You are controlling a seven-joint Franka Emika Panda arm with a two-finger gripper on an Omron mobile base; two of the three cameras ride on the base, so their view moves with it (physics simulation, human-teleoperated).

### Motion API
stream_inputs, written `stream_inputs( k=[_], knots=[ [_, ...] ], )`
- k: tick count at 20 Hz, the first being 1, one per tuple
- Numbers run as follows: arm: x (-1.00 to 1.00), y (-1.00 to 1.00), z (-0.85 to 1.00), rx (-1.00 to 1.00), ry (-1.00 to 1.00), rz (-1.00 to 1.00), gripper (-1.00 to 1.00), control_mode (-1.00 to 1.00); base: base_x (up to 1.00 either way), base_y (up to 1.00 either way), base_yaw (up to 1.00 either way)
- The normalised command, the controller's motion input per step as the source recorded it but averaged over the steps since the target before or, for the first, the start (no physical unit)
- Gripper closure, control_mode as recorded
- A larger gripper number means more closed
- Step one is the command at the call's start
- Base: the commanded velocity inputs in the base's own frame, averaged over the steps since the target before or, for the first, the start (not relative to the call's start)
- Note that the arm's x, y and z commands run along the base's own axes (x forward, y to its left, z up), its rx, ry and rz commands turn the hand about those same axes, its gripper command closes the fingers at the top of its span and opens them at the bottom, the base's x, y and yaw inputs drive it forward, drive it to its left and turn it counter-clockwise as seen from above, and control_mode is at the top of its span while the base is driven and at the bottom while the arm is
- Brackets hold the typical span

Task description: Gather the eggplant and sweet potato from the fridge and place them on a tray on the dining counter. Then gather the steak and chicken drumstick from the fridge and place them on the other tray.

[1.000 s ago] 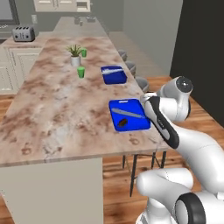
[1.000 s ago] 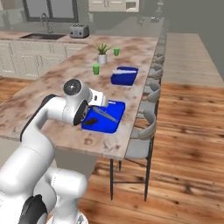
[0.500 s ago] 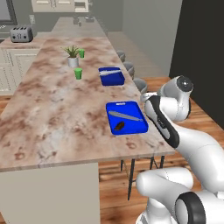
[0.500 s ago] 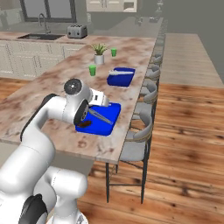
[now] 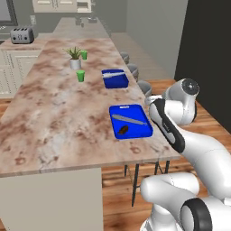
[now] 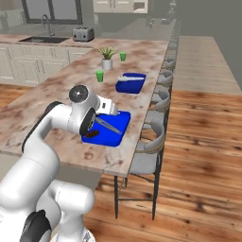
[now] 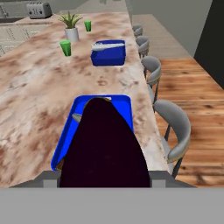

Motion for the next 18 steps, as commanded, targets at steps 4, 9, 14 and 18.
stream_inputs(
  k=[4, 9, 14, 18],
  knots=[
    [0.0, 0.0, 0.0, 0.0, 0.0, 0.0, 1.0, 1.0, 0.0, 0.0, 0.0],
    [0.0, 0.03, 0.04, 0.0, 0.0, 0.0, 1.0, -1.0, 0.0, 0.06, 0.0],
    [0.18, 0.19, 0.37, 0.0, 0.01, 0.0, 1.0, -1.0, 0.0, 0.0, 0.0],
    [0.45, 0.13, 0.34, 0.0, 0.04, 0.0, 1.0, -1.0, 0.0, 0.0, 0.0]
  ],
)
